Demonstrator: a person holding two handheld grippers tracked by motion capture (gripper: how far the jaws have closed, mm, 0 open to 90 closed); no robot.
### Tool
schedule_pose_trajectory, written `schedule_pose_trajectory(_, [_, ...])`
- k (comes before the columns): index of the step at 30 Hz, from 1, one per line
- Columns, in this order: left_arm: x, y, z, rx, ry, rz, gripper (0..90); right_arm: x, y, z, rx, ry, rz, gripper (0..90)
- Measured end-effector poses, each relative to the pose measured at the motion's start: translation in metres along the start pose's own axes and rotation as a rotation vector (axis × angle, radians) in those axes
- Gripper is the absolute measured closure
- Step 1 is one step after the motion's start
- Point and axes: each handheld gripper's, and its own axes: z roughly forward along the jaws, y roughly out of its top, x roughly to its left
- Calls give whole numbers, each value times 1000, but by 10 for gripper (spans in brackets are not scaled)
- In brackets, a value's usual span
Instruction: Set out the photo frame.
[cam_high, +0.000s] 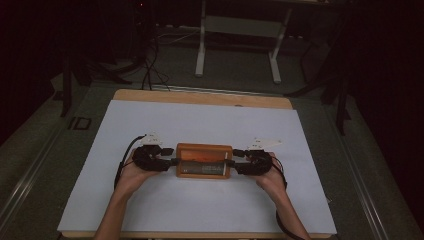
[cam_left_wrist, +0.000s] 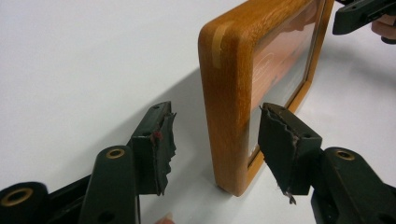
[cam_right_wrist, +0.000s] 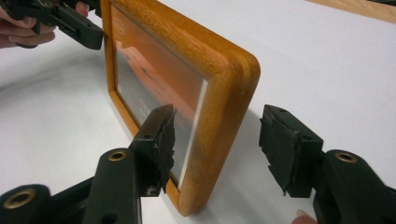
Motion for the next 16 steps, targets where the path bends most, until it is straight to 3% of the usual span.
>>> schedule_pose_trajectory(10, [7, -2, -17, -59, -28, -17, 440, -6, 2, -18, -22, 0, -10, 427])
schedule_pose_trajectory(14, [14, -5, -23, -66, -6, -33, 439, -11, 1, -25, -34, -9, -6, 426])
schedule_pose_trajectory(15, [18, -8, -25, -50, 41, -41, 438, -14, 0, -29, -38, -22, 1, 425])
schedule_pose_trajectory(16, [18, -8, -25, -50, 41, -41, 438, -17, -1, -31, -39, -34, 3, 422])
